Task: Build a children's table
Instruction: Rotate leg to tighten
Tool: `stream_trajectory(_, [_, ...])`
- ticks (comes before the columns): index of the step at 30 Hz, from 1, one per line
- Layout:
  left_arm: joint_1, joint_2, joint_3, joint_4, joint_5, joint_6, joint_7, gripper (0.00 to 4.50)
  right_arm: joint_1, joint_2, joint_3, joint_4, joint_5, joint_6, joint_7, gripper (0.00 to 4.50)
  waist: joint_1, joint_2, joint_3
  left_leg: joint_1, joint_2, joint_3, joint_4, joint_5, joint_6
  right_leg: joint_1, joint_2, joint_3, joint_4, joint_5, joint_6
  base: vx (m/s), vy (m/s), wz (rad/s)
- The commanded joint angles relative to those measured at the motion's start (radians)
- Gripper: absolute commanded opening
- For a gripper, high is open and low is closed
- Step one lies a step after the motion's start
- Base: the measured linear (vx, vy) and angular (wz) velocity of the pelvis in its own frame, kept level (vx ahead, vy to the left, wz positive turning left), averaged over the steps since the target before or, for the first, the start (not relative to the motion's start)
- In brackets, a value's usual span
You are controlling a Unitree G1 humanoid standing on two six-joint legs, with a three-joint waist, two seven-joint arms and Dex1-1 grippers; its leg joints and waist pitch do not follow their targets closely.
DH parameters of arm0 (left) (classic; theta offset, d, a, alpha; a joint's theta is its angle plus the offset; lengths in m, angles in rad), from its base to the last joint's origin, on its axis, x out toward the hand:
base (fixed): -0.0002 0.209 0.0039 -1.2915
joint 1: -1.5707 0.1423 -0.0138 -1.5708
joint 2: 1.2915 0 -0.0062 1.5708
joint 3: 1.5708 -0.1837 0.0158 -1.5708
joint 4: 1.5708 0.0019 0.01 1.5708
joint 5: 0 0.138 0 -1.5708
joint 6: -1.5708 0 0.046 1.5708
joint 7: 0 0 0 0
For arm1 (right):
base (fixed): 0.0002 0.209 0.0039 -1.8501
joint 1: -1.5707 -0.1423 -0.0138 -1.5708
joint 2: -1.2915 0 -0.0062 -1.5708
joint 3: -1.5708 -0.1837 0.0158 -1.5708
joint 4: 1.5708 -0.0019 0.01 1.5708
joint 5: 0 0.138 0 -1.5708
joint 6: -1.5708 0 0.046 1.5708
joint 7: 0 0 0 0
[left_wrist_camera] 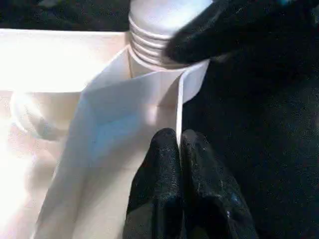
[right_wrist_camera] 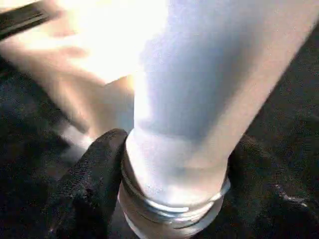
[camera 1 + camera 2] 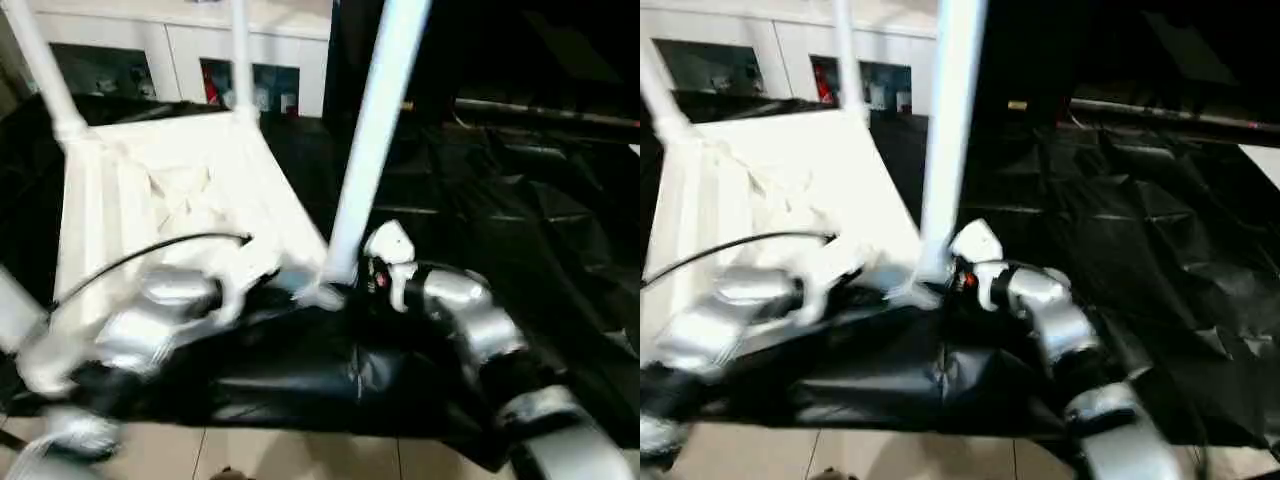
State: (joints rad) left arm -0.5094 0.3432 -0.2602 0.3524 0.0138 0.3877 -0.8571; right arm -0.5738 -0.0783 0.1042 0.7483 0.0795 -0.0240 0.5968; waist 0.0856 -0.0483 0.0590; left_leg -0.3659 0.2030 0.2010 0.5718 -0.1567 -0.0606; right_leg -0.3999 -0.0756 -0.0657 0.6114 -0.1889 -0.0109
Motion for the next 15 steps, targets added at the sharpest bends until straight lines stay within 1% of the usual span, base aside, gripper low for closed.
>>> stream_trajectory(1, [-0.007,-0.076,-0.027,0.08,0.03,0.039,0.115,0.0,0.014,0.067,-0.036,0.022,0.015,0.044,-0.179,2.7,-0.007,0.011,-0.044,0.024,0.034,-0.03,-0.078,-0.388,-0.051,0.02,-0.072,0.051,-0.099,-0.424,-0.132,0.0,0.0,0.0])
stream_trajectory(2, [-0.008,-0.08,-0.027,0.082,0.031,0.039,0.12,0.0,0.014,0.07,-0.037,0.023,0.015,0.045,-0.188,2.7,-0.008,0.011,-0.044,0.023,0.032,-0.029,-0.078,-0.385,-0.05,0.019,-0.07,0.051,-0.099,-0.418,-0.128,0.0,0.0,0.0])
stream_trajectory(3, [-0.016,-0.096,-0.027,0.091,0.034,0.041,0.138,0.0,0.015,0.085,-0.044,0.025,0.013,0.053,-0.222,2.7,-0.006,0.011,-0.043,0.029,0.033,-0.028,-0.078,-0.403,-0.05,0.013,-0.069,0.051,-0.103,-0.426,-0.121,0.0,0.0,0.0])
stream_trajectory(4, [-0.026,-0.116,-0.031,0.105,0.045,0.037,0.162,0.0,0.011,0.104,-0.055,0.034,0.014,0.068,-0.261,2.7,-0.006,0.013,-0.044,0.03,0.033,-0.029,-0.077,-0.409,-0.05,0.013,-0.069,0.051,-0.102,-0.427,-0.12,0.0,0.0,0.0])
stream_trajectory(5, [-0.031,-0.124,-0.034,0.112,0.051,0.034,0.174,0.0,0.008,0.112,-0.06,0.04,0.015,0.074,-0.276,2.7,-0.007,0.012,-0.043,0.028,0.032,-0.029,-0.078,-0.416,-0.047,0.013,-0.069,0.051,-0.104,-0.429,-0.113,0.0,0.0,0.0])
stream_trajectory(7, [-0.043,-0.142,-0.05,0.128,0.065,0.026,0.19,0.0,0.007,0.13,-0.049,0.039,0.01,0.066,-0.27,2.7,-0.005,0.011,-0.044,0.026,0.032,-0.03,-0.08,-0.417,-0.044,0.014,-0.068,0.05,-0.104,-0.422,-0.104,0.0,0.0,0.0])
stream_trajectory(8, [-0.048,-0.147,-0.056,0.135,0.071,0.021,0.194,0.0,0.009,0.134,-0.037,0.032,0.005,0.061,-0.25,2.7,-0.004,0.016,-0.044,0.025,0.032,-0.03,-0.081,-0.418,-0.042,0.014,-0.068,0.051,-0.106,-0.416,-0.099,0.0,0.0,0.0])
stream_trajectory(10, [-0.054,-0.153,-0.066,0.151,0.08,0.008,0.188,0.0,0.018,0.145,-0.027,0.008,0.007,0.053,-0.214,2.7,-0.005,0.014,-0.043,0.023,0.031,-0.031,-0.082,-0.421,-0.04,0.015,-0.068,0.05,-0.107,-0.418,-0.098,0.0,0.0,0.0])
stream_trajectory(11, [-0.055,-0.154,-0.066,0.155,0.081,0.004,0.185,0.0,0.021,0.147,-0.025,-0.002,0.011,0.051,-0.202,2.7,-0.004,0.017,-0.043,0.026,0.032,-0.031,-0.082,-0.43,-0.042,0.013,-0.069,0.051,-0.109,-0.427,-0.096,0.0,0.0,0.0])
stream_trajectory(12, [-0.055,-0.155,-0.066,0.156,0.081,0.003,0.185,0.0,0.022,0.147,-0.025,-0.004,0.012,0.051,-0.2,3.25,-0.004,0.016,-0.042,0.027,0.032,-0.031,-0.082,-0.439,-0.042,0.011,-0.069,0.051,-0.11,-0.439,-0.094,0.0,0.0,0.0])
stream_trajectory(14, [-0.048,-0.139,-0.065,0.146,0.079,-0.005,0.164,0.0,0.026,0.135,-0.028,-0.029,0.027,0.044,-0.162,3.45,-0.004,0.014,-0.043,0.026,0.032,-0.032,-0.082,-0.448,-0.041,0.012,-0.071,0.05,-0.112,-0.456,-0.091,0.0,0.0,0.0])
stream_trajectory(15, [-0.047,-0.136,-0.065,0.144,0.079,-0.007,0.161,0.0,0.027,0.132,-0.029,-0.034,0.031,0.044,-0.155,3.59,-0.004,0.014,-0.041,0.021,0.032,-0.035,-0.085,-0.448,-0.037,0.015,-0.072,0.05,-0.113,-0.469,-0.084,0.0,0.0,0.0])
